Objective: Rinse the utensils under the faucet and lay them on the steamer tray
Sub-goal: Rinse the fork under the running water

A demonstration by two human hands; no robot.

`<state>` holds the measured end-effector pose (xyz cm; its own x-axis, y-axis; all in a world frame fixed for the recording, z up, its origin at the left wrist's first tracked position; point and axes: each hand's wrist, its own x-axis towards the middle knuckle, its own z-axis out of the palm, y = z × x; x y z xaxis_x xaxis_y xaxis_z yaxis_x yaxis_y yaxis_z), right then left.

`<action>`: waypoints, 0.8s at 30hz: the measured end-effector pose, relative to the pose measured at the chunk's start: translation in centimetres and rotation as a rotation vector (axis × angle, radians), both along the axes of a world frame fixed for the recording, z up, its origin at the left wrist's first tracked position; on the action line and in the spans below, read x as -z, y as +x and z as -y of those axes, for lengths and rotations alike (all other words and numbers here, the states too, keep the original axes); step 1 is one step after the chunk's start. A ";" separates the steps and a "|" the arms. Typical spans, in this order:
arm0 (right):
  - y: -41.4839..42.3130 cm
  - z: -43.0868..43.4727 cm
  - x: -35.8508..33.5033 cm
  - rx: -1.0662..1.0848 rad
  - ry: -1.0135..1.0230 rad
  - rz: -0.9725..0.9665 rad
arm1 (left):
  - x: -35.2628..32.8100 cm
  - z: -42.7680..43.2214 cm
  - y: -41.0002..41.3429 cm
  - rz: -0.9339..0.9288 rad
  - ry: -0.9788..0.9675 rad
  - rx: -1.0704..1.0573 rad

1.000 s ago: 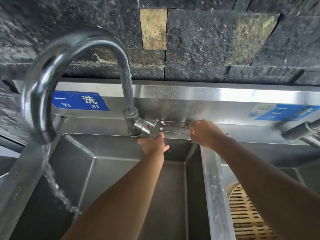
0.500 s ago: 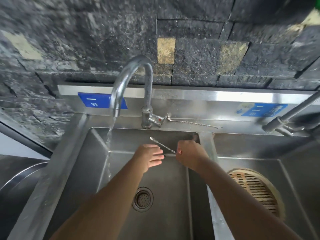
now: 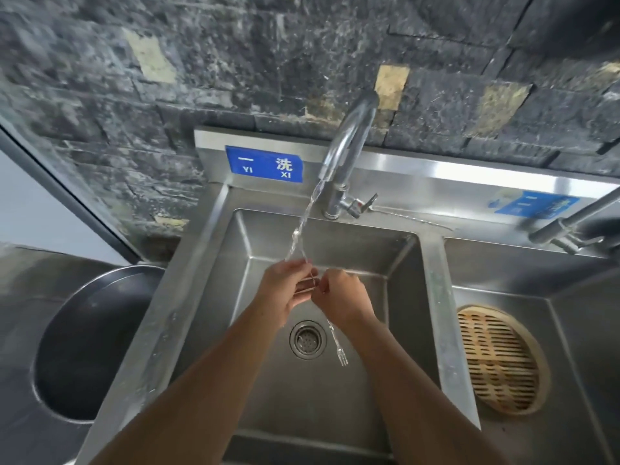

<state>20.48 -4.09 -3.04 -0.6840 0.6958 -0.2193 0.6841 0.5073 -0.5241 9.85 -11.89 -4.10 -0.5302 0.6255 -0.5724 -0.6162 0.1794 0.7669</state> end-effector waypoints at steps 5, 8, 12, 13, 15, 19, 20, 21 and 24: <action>-1.0 2.7 0.7 0.082 -0.055 -0.051 | 0.2 1.4 -0.6 -0.155 -0.070 -0.033; -1.0 3.7 1.1 0.116 -0.096 -0.061 | 0.3 2.1 -0.7 -0.210 -0.085 -0.019; -0.9 4.4 1.5 0.118 -0.150 -0.088 | 0.6 2.9 -0.9 -0.226 -0.090 -0.025; -1.0 4.6 1.6 0.118 -0.162 -0.094 | 0.7 3.0 -1.0 -0.233 -0.094 -0.027; -1.1 4.8 1.7 0.123 -0.177 -0.105 | 0.8 3.2 -1.3 -0.236 -0.097 -0.033; -1.5 4.8 1.8 0.139 -0.192 -0.113 | 1.0 3.2 -1.7 -0.246 -0.112 -0.031; -1.5 4.8 1.8 0.140 -0.193 -0.114 | 1.0 3.2 -1.7 -0.244 -0.110 -0.031; -1.5 4.8 1.9 0.142 -0.192 -0.116 | 1.0 3.1 -1.7 -0.244 -0.107 -0.030; -1.3 4.6 2.0 0.148 -0.192 -0.126 | 1.1 3.1 -1.6 -0.252 -0.096 -0.021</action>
<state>19.19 -8.68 -5.09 -0.6080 0.7444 -0.2761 0.6667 0.2899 -0.6866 8.26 -14.96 -5.16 -0.6759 0.5620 -0.4768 -0.4119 0.2484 0.8767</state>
